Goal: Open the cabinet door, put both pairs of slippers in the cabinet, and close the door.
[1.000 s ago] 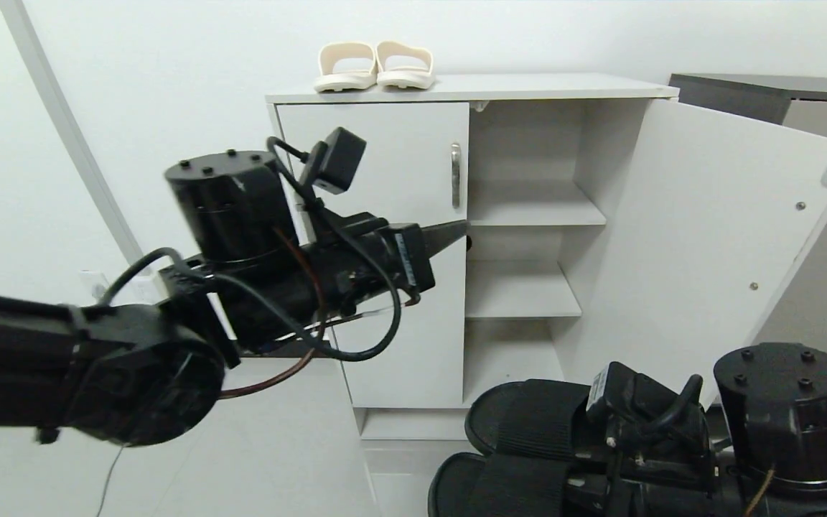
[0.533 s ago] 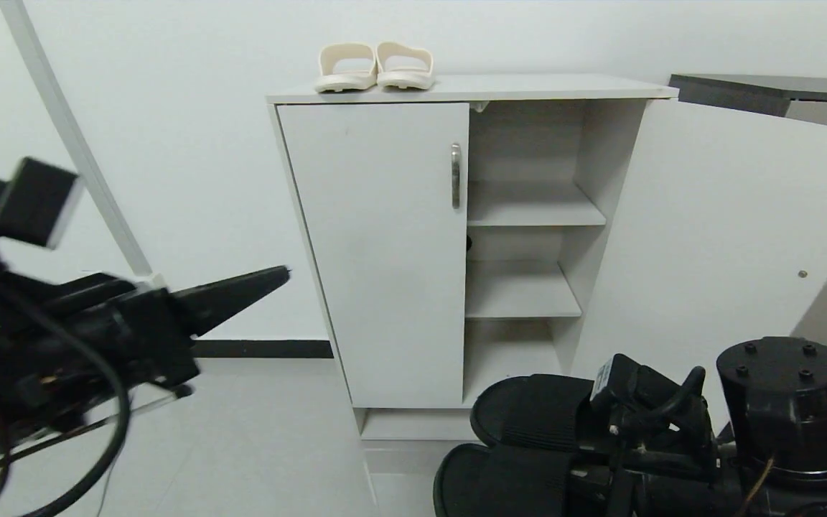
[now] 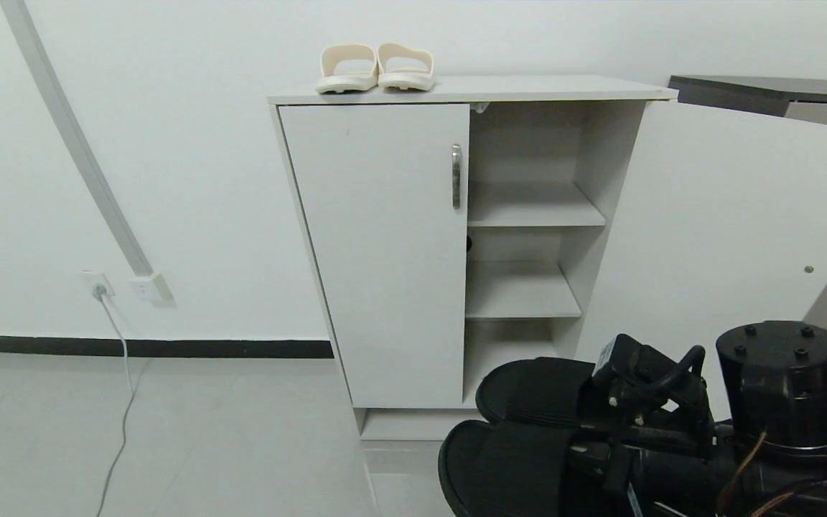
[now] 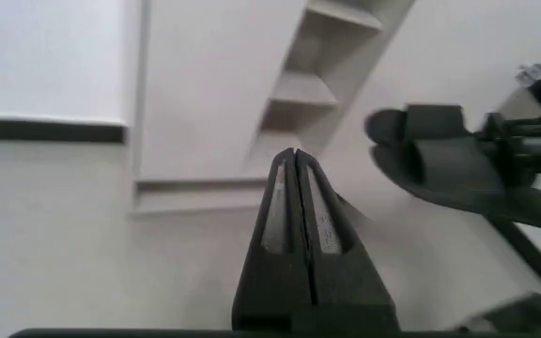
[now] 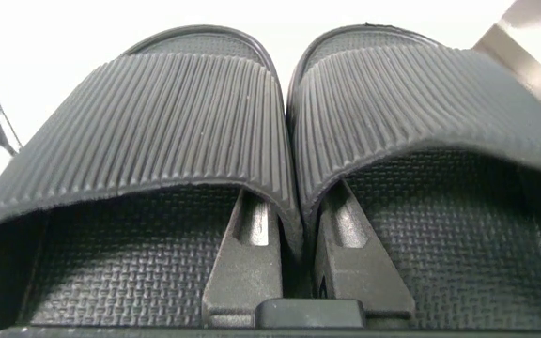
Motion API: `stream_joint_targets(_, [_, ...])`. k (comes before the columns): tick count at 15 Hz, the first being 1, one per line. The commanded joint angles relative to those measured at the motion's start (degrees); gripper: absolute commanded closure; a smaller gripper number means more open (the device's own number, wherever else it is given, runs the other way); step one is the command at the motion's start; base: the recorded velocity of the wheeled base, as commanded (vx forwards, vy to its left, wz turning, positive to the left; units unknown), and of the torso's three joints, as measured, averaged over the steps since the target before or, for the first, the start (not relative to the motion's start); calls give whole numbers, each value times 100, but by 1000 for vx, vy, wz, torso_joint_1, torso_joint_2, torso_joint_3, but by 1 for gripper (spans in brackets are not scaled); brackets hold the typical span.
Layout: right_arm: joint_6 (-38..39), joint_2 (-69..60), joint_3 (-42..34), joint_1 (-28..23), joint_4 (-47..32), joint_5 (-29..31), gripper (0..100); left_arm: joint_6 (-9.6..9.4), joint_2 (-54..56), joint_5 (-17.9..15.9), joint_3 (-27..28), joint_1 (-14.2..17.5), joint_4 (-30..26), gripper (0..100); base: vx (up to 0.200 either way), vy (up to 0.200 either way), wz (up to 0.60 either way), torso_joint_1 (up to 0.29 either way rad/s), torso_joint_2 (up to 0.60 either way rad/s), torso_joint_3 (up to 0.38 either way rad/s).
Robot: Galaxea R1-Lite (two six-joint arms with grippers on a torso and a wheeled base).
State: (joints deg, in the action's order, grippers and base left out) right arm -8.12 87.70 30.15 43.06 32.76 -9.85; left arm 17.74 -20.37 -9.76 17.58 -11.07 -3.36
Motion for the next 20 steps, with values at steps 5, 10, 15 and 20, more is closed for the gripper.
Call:
stream_joint_targets(5, [-5,46,0,-87,29,1,100,-1150,1527,2585,-1318,254,-358,100,0,0,0,0,0,0])
stream_joint_targets(10, [-23,19,-26,-87,170,27,100,-1721,1606,2532,-1529,1415,38,100,0,0,0,0,0,0])
stream_joint_targets(15, [-41,-16,-35,-69,205,53,100,-1958,2019,792,-1758,1098,319,100,0,0,0,0,0,0])
stream_joint_targets(20, [249,353,228,-17,214,537,100,-1950,2019,792,-1749,1098,319,100,0,0,0,0,0,0])
